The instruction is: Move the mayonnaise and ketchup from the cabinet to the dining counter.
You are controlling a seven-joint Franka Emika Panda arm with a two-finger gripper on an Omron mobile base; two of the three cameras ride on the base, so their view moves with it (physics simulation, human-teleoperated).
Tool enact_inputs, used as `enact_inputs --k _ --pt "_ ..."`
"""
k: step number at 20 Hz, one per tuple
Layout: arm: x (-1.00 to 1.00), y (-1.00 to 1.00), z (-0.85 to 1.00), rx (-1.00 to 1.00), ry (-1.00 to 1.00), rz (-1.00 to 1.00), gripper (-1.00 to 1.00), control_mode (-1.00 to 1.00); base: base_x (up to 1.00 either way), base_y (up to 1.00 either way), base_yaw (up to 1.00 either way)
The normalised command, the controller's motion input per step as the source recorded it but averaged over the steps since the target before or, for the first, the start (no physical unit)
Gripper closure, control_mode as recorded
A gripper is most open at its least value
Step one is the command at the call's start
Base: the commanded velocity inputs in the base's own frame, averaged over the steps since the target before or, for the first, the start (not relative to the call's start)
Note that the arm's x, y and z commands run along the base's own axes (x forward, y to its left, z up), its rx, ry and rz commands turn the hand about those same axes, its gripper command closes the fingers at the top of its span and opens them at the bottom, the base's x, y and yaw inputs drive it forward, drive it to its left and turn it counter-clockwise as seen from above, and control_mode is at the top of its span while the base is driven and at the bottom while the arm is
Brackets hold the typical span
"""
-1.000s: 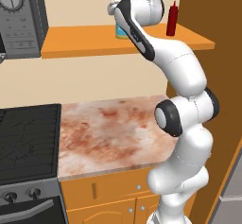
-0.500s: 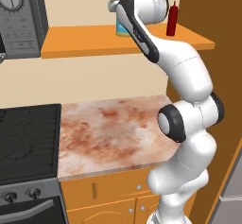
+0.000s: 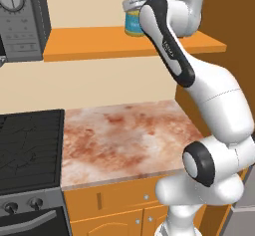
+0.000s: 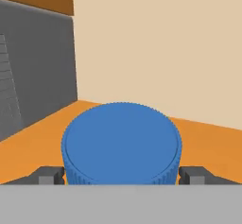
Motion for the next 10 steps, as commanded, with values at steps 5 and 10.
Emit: enact_inputs --k 5,10 --pt "-1.0 0.0 -0.02 -0.02 -0.07 0.2 1.0 -1.0 0.0 0.0 0.0" --pt "-1.0 0.0 0.0 -0.02 -0.01 0.18 1.0 -1.0 0.0 0.0 0.0"
